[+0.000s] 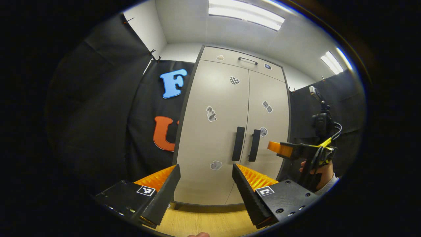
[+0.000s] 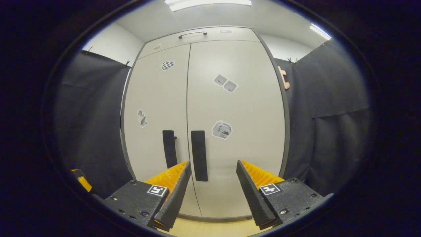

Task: Open the right door of the double-door shoe cabinet with the right hand, and open the left door with the left hand.

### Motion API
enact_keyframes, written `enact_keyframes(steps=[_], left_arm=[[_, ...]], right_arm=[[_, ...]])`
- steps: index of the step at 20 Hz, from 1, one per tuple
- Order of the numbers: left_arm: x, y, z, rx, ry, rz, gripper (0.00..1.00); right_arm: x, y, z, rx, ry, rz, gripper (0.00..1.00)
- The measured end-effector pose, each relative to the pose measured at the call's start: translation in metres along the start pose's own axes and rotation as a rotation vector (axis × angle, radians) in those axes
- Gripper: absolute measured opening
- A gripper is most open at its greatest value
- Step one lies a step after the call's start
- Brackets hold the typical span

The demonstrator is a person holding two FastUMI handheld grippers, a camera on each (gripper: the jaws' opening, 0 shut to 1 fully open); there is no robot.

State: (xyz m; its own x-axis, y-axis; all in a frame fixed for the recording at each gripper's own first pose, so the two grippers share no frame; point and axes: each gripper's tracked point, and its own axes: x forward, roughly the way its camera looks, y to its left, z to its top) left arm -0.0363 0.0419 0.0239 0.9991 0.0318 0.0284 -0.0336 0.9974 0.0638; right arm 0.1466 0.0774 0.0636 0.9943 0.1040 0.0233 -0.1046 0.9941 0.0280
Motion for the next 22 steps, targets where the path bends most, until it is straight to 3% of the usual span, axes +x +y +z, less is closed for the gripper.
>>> enact_keyframes(steps=[9, 10, 11, 20, 22], left_arm=[[-0.003, 0.027, -0.015, -0.007, 0.040, 0.054, 0.95], [0.000, 0.030, -0.014, -0.011, 0.041, 0.057, 0.95], [0.002, 0.033, -0.014, -0.012, 0.038, 0.061, 0.95], [0.010, 0.042, -0.015, -0.006, 0.040, 0.072, 0.95], [0.012, 0.041, -0.016, -0.006, 0.040, 0.069, 0.95]], right_arm=[[0.069, 0.014, -0.007, -0.015, 0.026, -0.026, 0.87], [0.074, 0.014, -0.008, -0.014, 0.026, -0.033, 0.82], [0.078, 0.015, -0.009, -0.009, 0.030, -0.032, 0.87], [0.091, 0.018, -0.011, 0.000, 0.031, -0.059, 0.82], [0.090, 0.018, -0.012, -0.004, 0.029, -0.061, 0.85]])
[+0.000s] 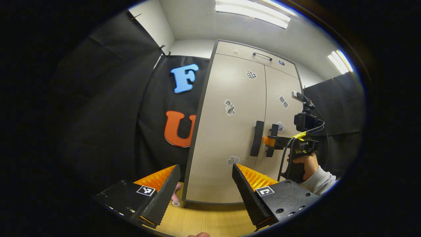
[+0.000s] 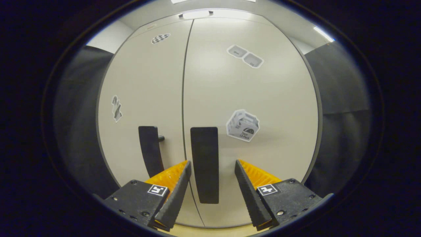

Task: Open the right door of the double-door shoe cabinet with the right hand, and open the left door with the left hand.

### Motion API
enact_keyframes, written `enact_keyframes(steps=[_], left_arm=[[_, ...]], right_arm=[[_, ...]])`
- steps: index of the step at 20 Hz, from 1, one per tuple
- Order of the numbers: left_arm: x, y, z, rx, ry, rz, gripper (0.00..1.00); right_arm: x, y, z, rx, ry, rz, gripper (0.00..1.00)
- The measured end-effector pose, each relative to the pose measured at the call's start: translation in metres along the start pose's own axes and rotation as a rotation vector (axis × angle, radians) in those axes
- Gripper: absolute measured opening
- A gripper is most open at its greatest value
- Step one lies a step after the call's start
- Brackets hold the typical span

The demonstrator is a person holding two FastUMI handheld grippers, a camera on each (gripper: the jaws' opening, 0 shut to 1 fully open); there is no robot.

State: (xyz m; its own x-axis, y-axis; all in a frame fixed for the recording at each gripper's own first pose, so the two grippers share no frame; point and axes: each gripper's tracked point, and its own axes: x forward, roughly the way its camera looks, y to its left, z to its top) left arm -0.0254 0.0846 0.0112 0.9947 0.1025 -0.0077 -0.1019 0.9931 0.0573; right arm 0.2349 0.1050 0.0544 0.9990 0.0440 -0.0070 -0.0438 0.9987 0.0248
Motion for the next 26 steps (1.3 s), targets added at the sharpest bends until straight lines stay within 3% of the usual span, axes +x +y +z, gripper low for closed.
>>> enact_keyframes(steps=[3, 6, 10, 21, 26], left_arm=[[0.000, -0.001, 0.000, -0.002, -0.002, -0.003, 0.95], [0.001, 0.001, 0.001, -0.010, -0.005, -0.001, 0.95], [-0.002, 0.004, 0.001, -0.012, -0.014, 0.009, 0.95], [0.000, 0.003, 0.001, -0.003, -0.012, 0.011, 0.95], [-0.004, -0.001, 0.003, 0.005, -0.024, 0.001, 0.95]], right_arm=[[0.000, -0.003, -0.005, -0.002, 0.015, -0.001, 0.81], [0.004, 0.005, -0.004, 0.032, 0.009, 0.036, 0.35], [-0.001, 0.006, -0.005, -0.011, 0.006, 0.021, 0.23], [-0.034, -0.002, -0.006, -0.025, 0.042, 0.104, 0.20], [-0.075, -0.017, 0.002, -0.044, 0.044, 0.122, 0.20]])
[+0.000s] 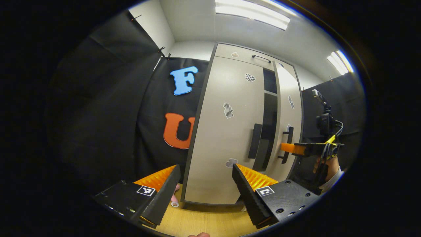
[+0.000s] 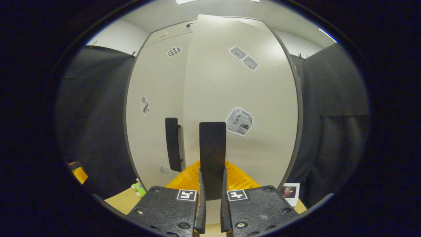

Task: Open the right door of the double-door shoe cabinet with the right hand, and open the left door with the left hand.

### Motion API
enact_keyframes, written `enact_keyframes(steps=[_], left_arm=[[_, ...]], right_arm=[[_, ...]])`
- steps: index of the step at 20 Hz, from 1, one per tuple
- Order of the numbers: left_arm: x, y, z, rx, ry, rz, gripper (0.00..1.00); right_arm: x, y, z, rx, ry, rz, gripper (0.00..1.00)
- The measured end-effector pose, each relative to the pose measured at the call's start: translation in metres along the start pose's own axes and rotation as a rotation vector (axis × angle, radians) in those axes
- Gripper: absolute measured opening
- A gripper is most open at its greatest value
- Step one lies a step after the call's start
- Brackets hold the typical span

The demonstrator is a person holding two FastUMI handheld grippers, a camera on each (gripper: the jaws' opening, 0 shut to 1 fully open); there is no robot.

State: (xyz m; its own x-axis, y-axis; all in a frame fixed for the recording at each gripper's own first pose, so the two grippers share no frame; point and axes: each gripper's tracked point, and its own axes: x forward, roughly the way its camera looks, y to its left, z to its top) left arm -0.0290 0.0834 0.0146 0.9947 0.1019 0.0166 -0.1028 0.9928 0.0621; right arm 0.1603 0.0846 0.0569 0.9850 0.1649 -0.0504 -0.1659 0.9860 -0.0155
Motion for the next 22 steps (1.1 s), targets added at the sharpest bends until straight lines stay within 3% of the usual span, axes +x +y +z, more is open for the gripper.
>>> enact_keyframes(steps=[13, 22], left_arm=[[-0.021, -0.030, 0.006, 0.023, -0.004, -0.035, 0.95], [-0.029, -0.054, 0.000, 0.016, 0.010, -0.075, 0.95]], right_arm=[[-0.083, -0.060, -0.009, -0.010, -0.005, -0.075, 0.20], [-0.107, -0.092, -0.011, 0.001, -0.002, -0.121, 0.16]])
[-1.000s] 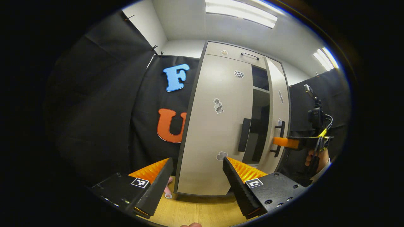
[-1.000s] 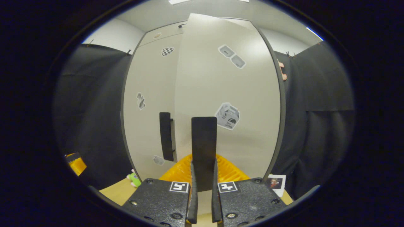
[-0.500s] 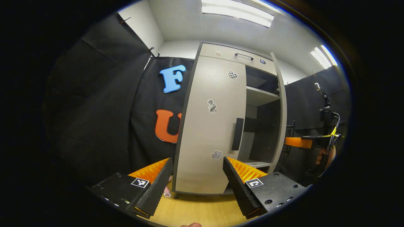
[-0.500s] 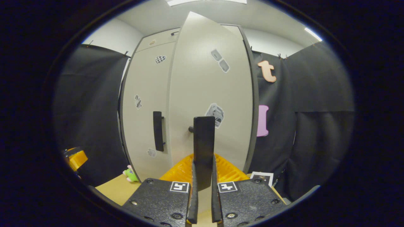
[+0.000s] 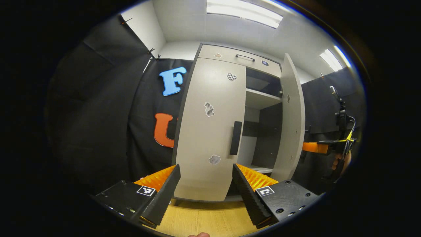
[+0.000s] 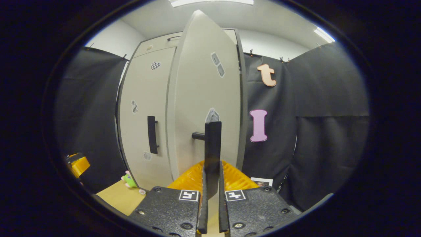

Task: Open the right door of the double-door shoe cabinet with the right hand, and open the left door with the left hand.

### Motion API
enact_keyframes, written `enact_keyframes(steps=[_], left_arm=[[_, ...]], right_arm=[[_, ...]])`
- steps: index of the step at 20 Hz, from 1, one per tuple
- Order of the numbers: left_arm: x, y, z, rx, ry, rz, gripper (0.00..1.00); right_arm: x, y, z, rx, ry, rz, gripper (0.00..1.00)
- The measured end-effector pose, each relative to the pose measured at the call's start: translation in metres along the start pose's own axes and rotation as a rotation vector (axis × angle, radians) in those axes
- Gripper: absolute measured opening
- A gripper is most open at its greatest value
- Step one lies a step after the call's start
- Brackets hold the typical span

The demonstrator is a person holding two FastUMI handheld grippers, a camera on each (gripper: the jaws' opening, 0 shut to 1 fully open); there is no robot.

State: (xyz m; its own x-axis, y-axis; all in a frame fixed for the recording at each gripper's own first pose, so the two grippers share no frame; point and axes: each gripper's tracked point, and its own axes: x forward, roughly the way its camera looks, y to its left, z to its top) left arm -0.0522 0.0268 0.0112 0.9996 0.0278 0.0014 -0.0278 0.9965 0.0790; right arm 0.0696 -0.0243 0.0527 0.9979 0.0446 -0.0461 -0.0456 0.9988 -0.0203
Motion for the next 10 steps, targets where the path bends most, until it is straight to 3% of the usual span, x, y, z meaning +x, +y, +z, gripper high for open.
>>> enact_keyframes(steps=[10], left_arm=[[-0.015, 0.014, 0.008, 0.006, -0.029, 0.055, 0.95]], right_arm=[[0.005, 0.008, 0.000, -0.016, -0.033, 0.007, 0.16]])
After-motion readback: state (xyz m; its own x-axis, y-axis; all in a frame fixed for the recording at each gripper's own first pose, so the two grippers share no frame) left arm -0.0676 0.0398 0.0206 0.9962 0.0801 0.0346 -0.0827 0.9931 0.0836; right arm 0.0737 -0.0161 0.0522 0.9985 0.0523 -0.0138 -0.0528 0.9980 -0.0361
